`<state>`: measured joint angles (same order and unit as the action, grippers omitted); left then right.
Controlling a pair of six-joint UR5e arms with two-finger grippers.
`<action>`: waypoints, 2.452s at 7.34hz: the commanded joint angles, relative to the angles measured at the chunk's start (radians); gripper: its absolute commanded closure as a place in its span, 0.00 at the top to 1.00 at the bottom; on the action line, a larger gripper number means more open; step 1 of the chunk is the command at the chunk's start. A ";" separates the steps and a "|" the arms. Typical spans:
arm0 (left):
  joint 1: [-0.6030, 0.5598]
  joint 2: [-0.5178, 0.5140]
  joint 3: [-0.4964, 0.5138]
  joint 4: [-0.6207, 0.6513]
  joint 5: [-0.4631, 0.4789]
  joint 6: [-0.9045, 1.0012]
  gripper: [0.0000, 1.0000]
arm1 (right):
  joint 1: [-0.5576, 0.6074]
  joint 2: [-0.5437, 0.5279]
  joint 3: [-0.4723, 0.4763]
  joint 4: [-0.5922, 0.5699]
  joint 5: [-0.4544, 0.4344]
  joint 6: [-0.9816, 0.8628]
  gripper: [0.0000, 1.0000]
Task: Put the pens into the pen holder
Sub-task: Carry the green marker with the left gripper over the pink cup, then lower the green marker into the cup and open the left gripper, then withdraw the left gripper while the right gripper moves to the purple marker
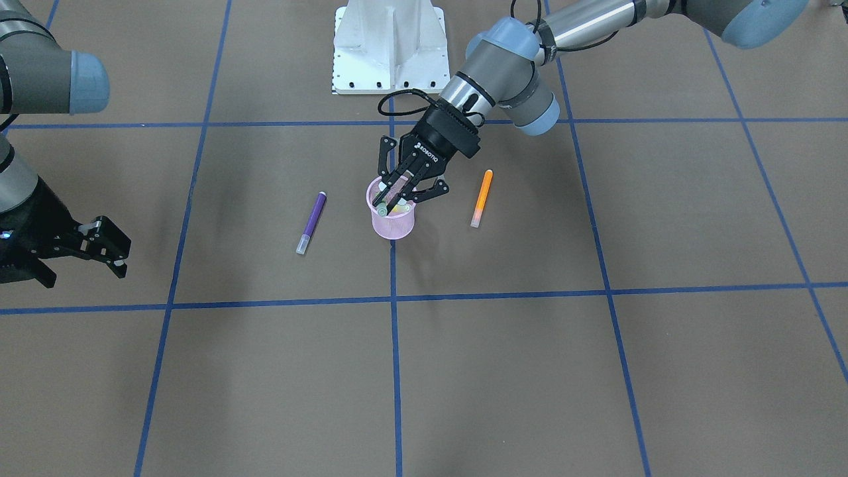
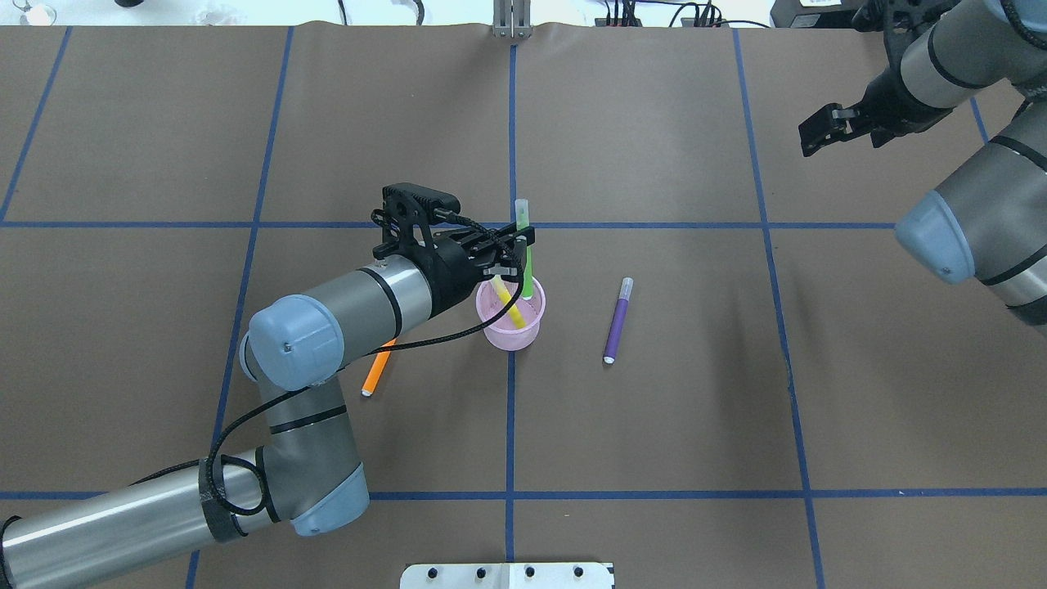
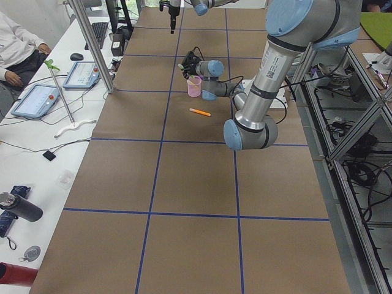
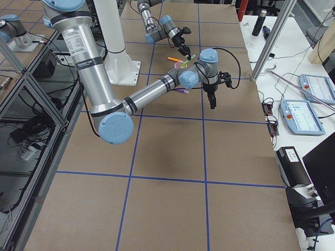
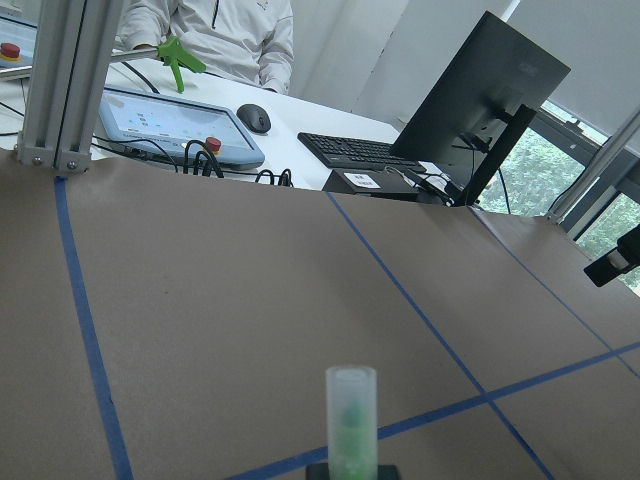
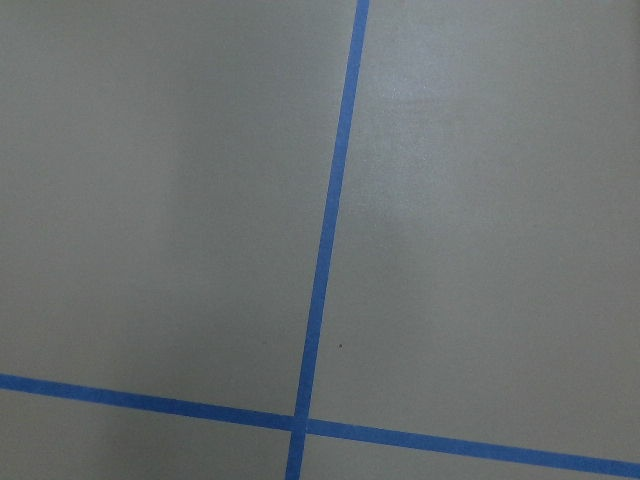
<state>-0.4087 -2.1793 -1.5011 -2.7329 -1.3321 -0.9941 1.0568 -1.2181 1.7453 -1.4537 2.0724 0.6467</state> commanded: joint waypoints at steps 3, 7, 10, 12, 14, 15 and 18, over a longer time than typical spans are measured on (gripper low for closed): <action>0.025 0.003 -0.002 -0.014 0.008 -0.009 1.00 | -0.001 0.012 0.034 0.006 -0.018 0.002 1.00; -0.019 0.099 -0.138 0.074 -0.082 -0.003 1.00 | -0.050 0.078 0.046 0.004 -0.006 -0.039 1.00; -0.319 0.292 -0.440 0.584 -0.551 0.017 1.00 | -0.176 0.078 0.080 0.001 -0.107 0.209 1.00; -0.480 0.450 -0.464 0.624 -0.728 0.223 1.00 | -0.340 0.077 0.102 -0.010 -0.268 0.471 1.00; -0.538 0.547 -0.458 0.625 -0.731 0.386 1.00 | -0.455 0.086 0.089 -0.020 -0.412 0.601 1.00; -0.544 0.565 -0.455 0.624 -0.731 0.391 1.00 | -0.503 0.092 0.088 -0.033 -0.461 0.701 0.99; -0.545 0.581 -0.450 0.625 -0.731 0.400 1.00 | -0.592 0.185 -0.021 -0.076 -0.612 0.893 0.96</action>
<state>-0.9529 -1.6036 -1.9534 -2.1089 -2.0630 -0.5965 0.4992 -1.0855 1.7841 -1.5056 1.5248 1.4617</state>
